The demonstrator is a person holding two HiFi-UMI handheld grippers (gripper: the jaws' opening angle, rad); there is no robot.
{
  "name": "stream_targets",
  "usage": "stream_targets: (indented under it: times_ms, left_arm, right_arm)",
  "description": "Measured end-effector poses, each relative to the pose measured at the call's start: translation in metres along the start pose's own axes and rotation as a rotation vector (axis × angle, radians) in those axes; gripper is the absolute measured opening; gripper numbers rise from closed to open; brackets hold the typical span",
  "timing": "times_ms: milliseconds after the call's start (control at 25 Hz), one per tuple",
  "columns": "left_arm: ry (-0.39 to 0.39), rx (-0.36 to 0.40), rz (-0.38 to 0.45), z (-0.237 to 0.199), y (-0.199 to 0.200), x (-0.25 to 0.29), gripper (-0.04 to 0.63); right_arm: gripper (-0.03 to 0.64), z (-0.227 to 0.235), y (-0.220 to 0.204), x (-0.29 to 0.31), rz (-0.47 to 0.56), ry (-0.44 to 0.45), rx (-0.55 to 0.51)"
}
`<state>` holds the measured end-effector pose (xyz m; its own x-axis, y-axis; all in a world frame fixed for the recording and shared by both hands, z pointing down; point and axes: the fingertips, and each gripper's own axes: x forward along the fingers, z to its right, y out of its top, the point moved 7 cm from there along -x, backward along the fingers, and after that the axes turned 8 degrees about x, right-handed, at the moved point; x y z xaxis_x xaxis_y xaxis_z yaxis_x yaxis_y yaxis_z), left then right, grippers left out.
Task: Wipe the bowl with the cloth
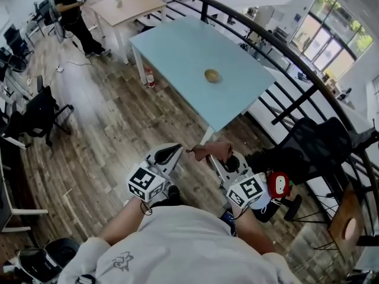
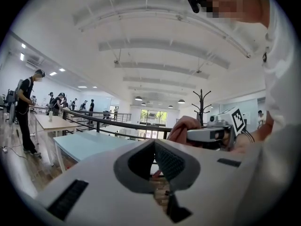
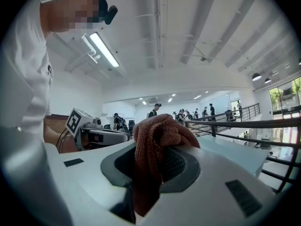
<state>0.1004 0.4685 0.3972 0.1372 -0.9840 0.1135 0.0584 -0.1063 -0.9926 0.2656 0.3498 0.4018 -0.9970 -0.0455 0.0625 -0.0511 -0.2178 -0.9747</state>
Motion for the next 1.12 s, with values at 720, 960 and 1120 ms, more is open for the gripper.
stream_targets:
  times_ms: [720, 960, 1120]
  left_arm:
    - [-0.049, 0.034, -0.011, -0.134, 0.008, 0.065, 0.014]
    - [-0.032, 0.038, -0.026, -0.169, 0.016, 0.116, 0.014]
    - [-0.022, 0.014, -0.043, -0.189, 0.017, 0.170, 0.014]
  right_arm:
    - [0.107, 0.087, 0.021, 0.127, 0.010, -0.026, -0.013]
    - [0.107, 0.147, 0.033, 0.154, 0.021, -0.025, 0.001]
    - [0.107, 0.201, 0.039, 0.161, 0.034, -0.030, 0.020]
